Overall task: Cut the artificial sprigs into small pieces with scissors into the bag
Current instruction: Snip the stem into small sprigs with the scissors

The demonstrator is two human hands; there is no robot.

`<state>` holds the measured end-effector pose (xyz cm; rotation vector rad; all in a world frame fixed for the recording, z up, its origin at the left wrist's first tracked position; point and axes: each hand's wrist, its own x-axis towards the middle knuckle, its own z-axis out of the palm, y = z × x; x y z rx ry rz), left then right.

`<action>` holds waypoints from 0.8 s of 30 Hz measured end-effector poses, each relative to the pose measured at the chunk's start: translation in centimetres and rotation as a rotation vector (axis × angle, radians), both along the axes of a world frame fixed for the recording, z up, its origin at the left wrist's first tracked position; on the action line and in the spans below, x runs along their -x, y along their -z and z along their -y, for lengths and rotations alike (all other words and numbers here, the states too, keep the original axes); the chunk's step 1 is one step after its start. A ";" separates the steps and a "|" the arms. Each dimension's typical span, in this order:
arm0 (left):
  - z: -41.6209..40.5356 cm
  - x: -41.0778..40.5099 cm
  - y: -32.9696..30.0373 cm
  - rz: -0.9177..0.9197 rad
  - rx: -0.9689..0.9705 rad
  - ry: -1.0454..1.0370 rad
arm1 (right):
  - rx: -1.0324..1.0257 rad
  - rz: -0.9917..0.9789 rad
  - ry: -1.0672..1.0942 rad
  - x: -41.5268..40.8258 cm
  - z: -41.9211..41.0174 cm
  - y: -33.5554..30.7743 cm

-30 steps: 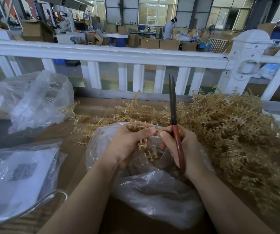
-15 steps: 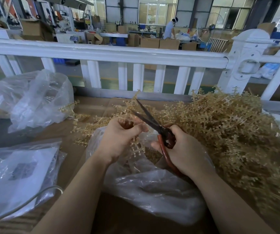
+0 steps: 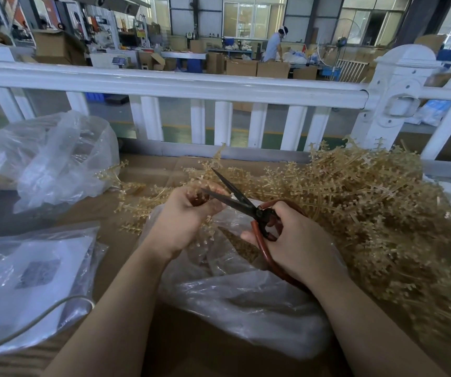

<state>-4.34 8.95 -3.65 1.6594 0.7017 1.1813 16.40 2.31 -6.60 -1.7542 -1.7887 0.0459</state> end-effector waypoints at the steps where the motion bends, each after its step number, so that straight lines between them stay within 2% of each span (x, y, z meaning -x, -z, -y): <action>1: 0.0 0.0 -0.1 -0.005 -0.012 0.004 | -0.002 -0.009 -0.005 0.0 0.0 0.0; 24: -0.1 0.6 -0.4 0.005 -0.027 0.038 | -0.075 -0.032 0.009 0.4 0.4 -0.1</action>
